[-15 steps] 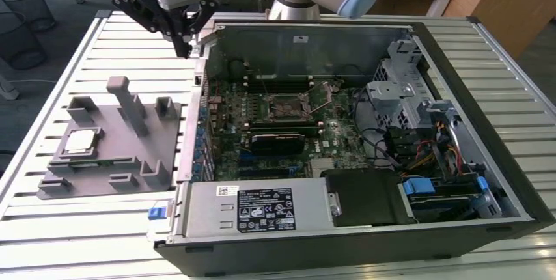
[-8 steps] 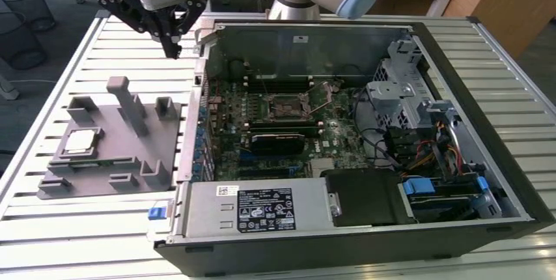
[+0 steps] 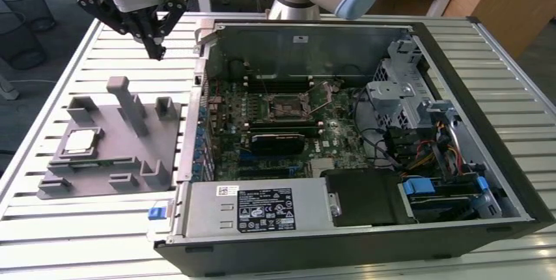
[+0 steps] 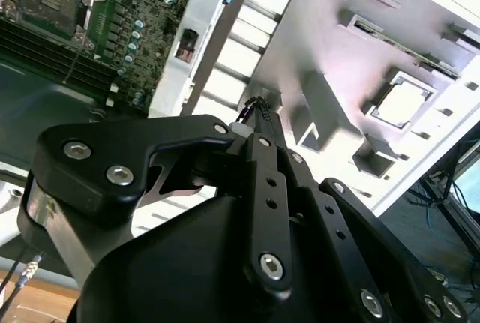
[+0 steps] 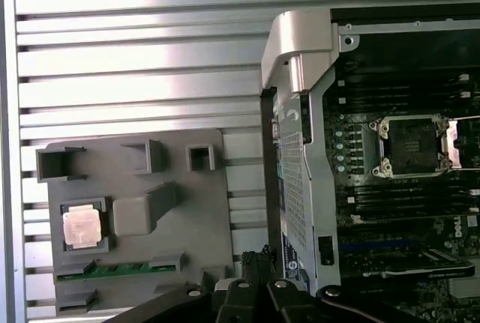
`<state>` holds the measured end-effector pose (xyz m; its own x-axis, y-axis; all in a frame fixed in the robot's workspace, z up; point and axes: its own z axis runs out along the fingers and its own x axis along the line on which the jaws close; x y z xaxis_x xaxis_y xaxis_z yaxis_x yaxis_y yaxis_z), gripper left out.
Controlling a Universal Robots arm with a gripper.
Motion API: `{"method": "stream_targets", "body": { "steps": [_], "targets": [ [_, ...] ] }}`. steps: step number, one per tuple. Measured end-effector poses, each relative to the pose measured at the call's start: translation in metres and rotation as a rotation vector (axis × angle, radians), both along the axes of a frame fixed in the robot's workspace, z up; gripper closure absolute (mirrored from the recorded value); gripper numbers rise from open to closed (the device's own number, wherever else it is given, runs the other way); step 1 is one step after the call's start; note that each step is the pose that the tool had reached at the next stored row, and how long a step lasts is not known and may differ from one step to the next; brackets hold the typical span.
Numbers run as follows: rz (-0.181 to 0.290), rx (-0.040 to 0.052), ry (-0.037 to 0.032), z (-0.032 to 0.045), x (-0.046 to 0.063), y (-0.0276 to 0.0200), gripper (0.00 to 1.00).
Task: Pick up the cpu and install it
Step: 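Reach for the cpu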
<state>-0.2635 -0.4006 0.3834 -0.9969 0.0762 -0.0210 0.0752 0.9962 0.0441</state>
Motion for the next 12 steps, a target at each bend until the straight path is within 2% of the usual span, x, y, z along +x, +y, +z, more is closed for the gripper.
{"method": "stream_targets", "body": {
  "steps": [12],
  "targets": [
    [0.0,0.0,0.0,-0.0025,-0.027,-0.005,0.89]
  ]
}}
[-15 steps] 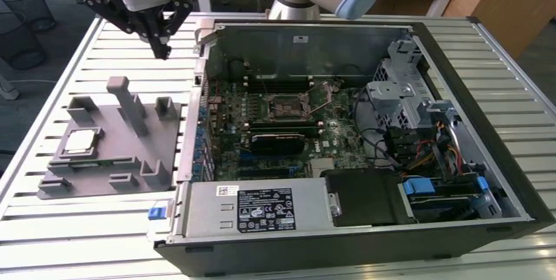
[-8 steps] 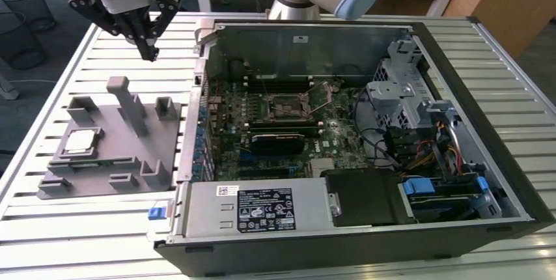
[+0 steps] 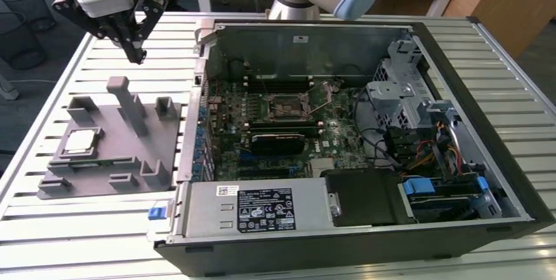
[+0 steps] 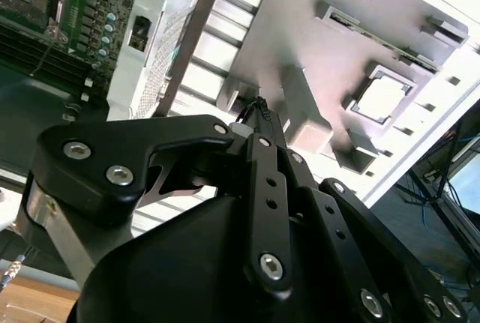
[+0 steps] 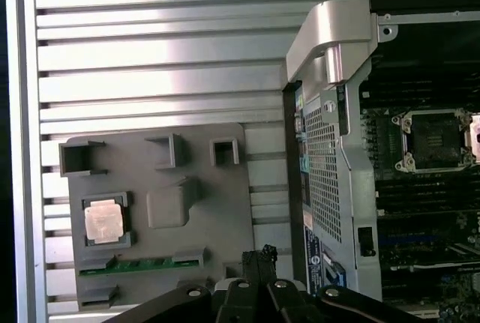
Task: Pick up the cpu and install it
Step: 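Reach for the cpu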
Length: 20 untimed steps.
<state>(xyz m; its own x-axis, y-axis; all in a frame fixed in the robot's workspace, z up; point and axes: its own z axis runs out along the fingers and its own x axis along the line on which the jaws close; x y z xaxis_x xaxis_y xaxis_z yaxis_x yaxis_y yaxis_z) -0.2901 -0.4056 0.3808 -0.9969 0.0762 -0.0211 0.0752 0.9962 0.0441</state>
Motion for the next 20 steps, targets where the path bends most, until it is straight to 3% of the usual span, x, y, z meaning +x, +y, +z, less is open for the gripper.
{"method": "stream_targets", "body": {
  "steps": [20],
  "targets": [
    [0.001,-0.0001,-0.0008,-0.0033,-0.032,-0.0034,0.89]
  ]
}}
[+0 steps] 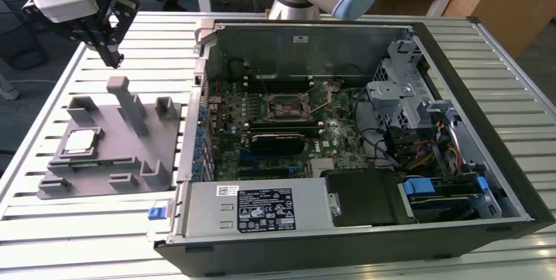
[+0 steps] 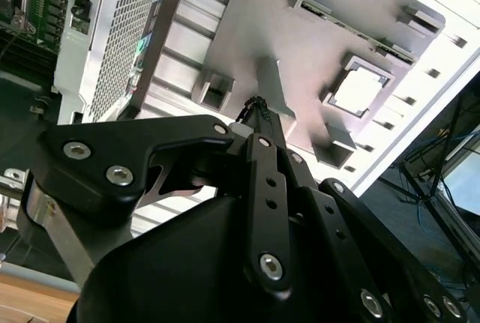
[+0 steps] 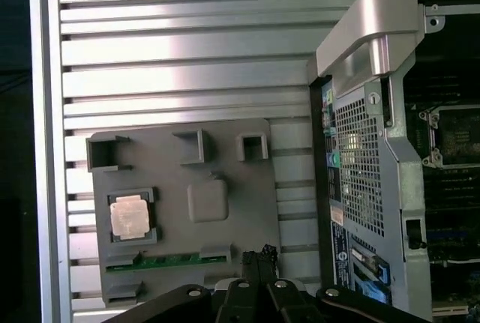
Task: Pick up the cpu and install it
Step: 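Reach for the cpu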
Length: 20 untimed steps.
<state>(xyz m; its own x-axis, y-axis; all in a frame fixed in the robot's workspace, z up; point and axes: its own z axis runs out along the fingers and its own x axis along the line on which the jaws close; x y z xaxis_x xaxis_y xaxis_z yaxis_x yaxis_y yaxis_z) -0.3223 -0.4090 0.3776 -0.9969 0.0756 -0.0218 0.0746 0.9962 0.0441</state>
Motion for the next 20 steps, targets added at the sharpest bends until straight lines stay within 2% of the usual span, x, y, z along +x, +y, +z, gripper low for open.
{"method": "stream_targets", "body": {
  "steps": [14,17,20],
  "targets": [
    [0.001,-0.0001,0.0002,-0.0036,-0.032,-0.0017,0.89],
    [0.006,-0.0006,0.0003,-0.0048,-0.037,-0.0019,0.89],
    [0.034,-0.0005,0.0004,-0.0057,-0.037,-0.0021,0.89]
  ]
}}
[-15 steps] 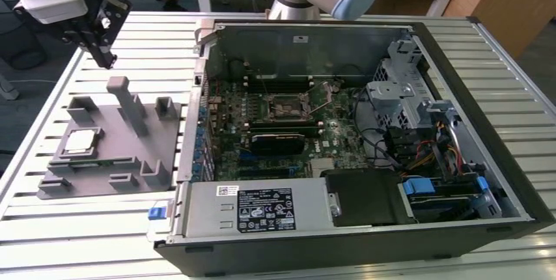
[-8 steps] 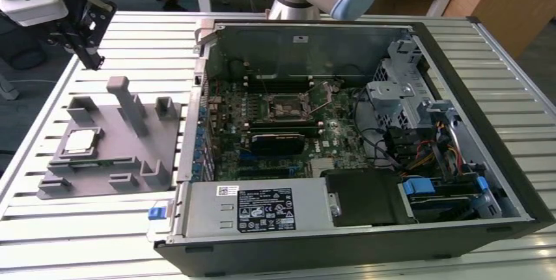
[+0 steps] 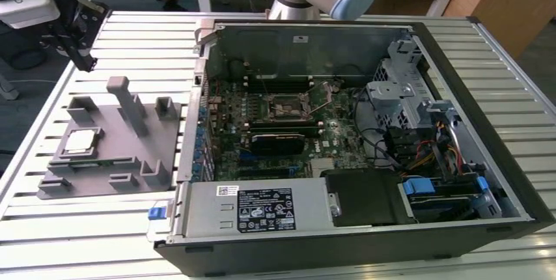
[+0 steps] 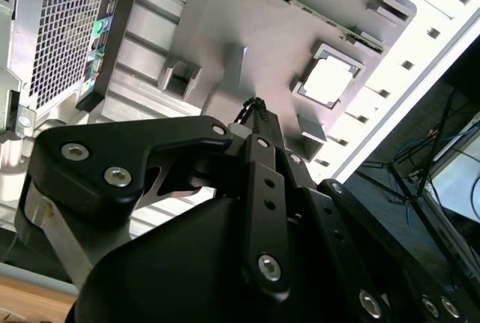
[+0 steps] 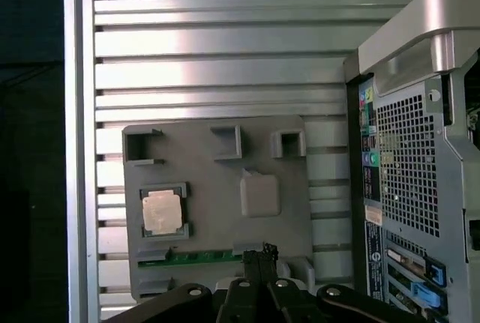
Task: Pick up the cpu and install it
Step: 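Reach for the cpu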
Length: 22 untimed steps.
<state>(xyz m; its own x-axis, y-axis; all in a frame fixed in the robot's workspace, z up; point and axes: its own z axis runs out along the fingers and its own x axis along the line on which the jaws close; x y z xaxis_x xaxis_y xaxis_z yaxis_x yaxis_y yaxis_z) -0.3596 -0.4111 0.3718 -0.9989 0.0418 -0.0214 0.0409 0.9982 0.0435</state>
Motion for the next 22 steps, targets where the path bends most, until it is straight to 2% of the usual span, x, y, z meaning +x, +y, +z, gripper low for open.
{"method": "stream_targets", "body": {
  "steps": [8,11,22],
  "targets": [
    [0.127,-0.0001,0.002,-0.0031,0.0,0.0,0.89],
    [0.157,-0.0007,0.0026,-0.0044,-0.002,-0.0001,0.89],
    [0.167,-0.0056,0.0039,-0.0096,-0.04,-0.0001,0.89]
  ]
}}
